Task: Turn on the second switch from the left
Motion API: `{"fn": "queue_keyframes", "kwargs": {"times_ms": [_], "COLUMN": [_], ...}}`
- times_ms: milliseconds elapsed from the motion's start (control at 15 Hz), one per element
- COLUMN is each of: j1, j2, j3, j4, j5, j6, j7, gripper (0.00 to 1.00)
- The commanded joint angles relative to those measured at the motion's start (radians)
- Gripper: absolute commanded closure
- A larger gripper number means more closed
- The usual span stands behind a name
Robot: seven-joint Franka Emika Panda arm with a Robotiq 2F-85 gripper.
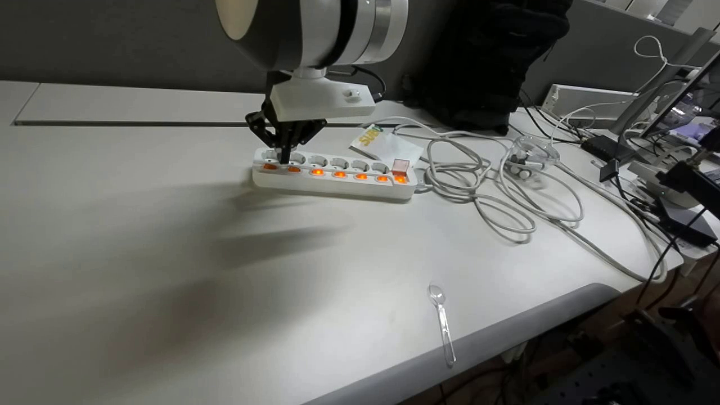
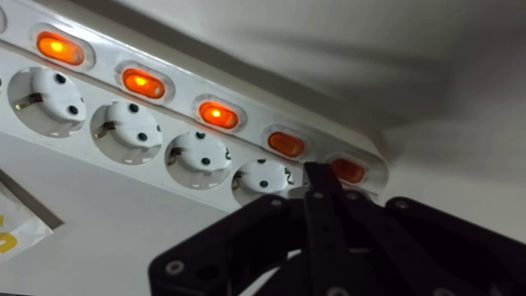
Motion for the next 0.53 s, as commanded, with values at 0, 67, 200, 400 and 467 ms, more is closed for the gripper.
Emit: {"fn": "queue_keyframes", "kwargs": {"times_ms": [0,67,200,400,467], "j1": [-0.001,0.001,-0.002,-0.001,-0.002], "j2": [0.000,-0.001,-0.001,-0.006,-0.008], "j3": [0.000,-0.002,-0.001,-0.005,-0.005], "j4": [0.001,-0.001,-0.006,-0.017,-0.019], "j5": [-0.005,-0.006,-0.001,-0.001,0.000], "j6": [-0.004,-0.006,-0.012,-0.010,-0.008], "j7": [0.002,0.006,0.008,0.012,0.013], "gripper": [1.00,1.00,1.00,1.00,1.00]}}
